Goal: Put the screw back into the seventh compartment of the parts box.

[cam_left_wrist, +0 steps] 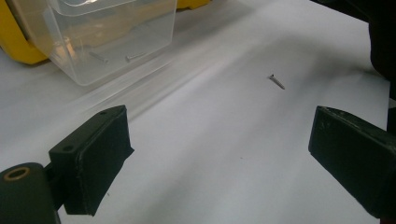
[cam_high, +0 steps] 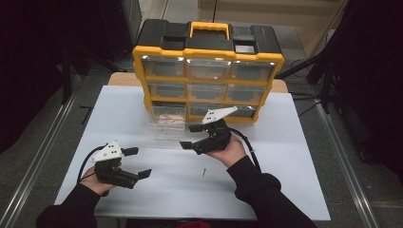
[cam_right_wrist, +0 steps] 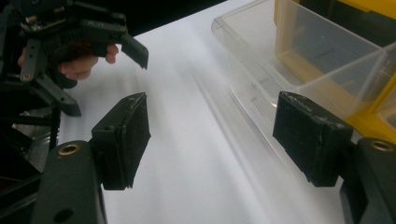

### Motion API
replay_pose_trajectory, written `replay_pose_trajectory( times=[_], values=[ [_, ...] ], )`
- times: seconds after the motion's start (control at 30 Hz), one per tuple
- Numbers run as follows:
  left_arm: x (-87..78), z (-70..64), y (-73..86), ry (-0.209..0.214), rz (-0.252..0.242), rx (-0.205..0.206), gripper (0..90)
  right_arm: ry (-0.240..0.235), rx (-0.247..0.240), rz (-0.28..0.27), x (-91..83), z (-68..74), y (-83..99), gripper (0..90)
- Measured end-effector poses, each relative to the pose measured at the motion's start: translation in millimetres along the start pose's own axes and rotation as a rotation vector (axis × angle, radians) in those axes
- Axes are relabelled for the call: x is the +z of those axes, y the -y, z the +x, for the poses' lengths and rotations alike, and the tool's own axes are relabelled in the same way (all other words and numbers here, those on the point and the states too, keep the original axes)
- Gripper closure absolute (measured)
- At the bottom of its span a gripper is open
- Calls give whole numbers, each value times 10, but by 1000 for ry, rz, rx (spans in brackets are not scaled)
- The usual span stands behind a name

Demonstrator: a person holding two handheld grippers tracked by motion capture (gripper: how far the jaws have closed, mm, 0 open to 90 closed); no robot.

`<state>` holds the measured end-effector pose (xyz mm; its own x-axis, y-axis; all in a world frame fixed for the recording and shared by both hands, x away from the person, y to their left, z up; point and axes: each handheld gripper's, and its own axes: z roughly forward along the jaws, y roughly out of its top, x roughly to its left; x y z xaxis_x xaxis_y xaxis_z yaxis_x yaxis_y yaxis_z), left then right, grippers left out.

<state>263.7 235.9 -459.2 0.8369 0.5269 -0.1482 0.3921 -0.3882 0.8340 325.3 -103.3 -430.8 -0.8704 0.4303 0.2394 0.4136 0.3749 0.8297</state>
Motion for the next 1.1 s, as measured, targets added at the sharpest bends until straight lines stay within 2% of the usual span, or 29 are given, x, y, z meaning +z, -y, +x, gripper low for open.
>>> replay_pose_trajectory(
  times=[0.13, 0.2, 0.4, 0.63, 0.77, 0.97, 1.1],
  values=[
    [-13, -12, 4, -3, 3, 0, 55, -11, 20, -21, -62, -8, 52, 303],
    [-20, -25, 5, 2, -5, 3, 55, 1, 19, -33, -91, -9, 94, 310],
    [-20, -19, 7, -2, -2, 0, 55, 0, 34, -38, -142, -30, 207, 317],
    [-17, -22, 12, -1, 0, -3, 55, -17, 14, -65, -190, 45, 290, 321],
    [-18, -25, 12, -4, 3, -2, 55, -7, -24, -43, -183, 101, 323, 322],
    [-13, -31, 9, 4, 7, 5, 55, -3, -49, -32, -214, 153, 423, 321],
    [-11, -26, 11, 0, 3, 1, 55, -3, -37, -21, -245, 147, 479, 322]
  ],
)
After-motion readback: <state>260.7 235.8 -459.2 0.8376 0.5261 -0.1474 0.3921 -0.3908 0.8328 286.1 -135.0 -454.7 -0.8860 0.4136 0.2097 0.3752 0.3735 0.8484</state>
